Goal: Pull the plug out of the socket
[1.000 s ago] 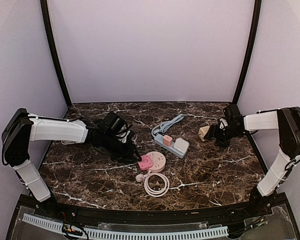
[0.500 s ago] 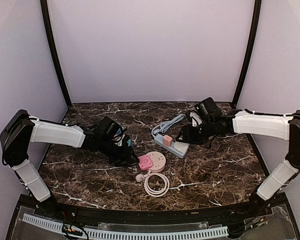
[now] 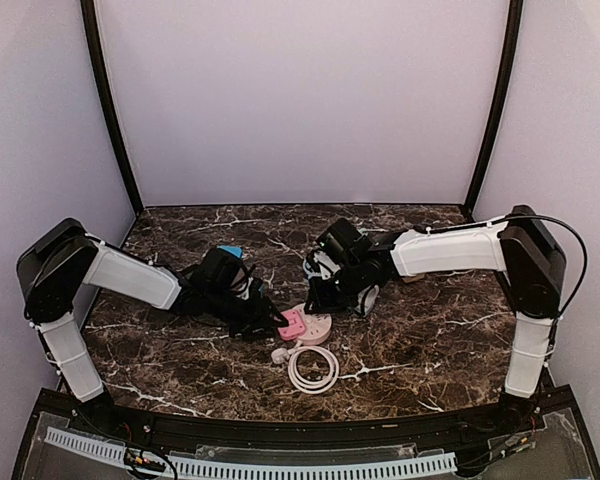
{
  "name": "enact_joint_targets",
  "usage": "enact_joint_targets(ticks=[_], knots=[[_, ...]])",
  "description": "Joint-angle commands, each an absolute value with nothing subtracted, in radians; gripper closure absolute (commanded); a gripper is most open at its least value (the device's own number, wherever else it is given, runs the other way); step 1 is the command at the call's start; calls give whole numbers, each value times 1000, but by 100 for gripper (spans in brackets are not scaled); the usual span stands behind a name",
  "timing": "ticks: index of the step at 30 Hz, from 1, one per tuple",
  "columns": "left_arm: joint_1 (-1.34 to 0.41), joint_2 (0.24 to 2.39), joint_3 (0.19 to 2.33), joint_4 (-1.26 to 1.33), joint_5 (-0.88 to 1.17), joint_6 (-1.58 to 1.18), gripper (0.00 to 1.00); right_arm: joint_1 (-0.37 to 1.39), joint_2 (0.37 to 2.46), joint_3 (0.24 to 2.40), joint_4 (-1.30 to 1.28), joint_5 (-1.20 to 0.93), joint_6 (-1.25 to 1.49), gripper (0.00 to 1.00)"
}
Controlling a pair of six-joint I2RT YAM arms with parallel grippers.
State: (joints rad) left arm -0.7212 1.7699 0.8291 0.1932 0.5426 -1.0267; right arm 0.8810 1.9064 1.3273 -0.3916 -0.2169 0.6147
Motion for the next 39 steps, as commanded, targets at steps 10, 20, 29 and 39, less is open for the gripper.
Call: enact_joint_targets(ticks=[10, 20, 29, 39], knots=[[-717, 1836, 825, 346, 589, -1115, 58, 889, 1967, 1328, -429, -150, 641, 90], [-725, 1816, 858, 323, 617, -1139, 77, 915, 1993, 1345, -459, -103, 629, 91], [-726, 1801, 873, 314, 637, -1145, 100, 927, 2027, 1357, -489, -69, 635, 91], [-725, 1757, 812, 580, 638, -1223, 100, 928, 2051, 1339, -506, -45, 634, 91]])
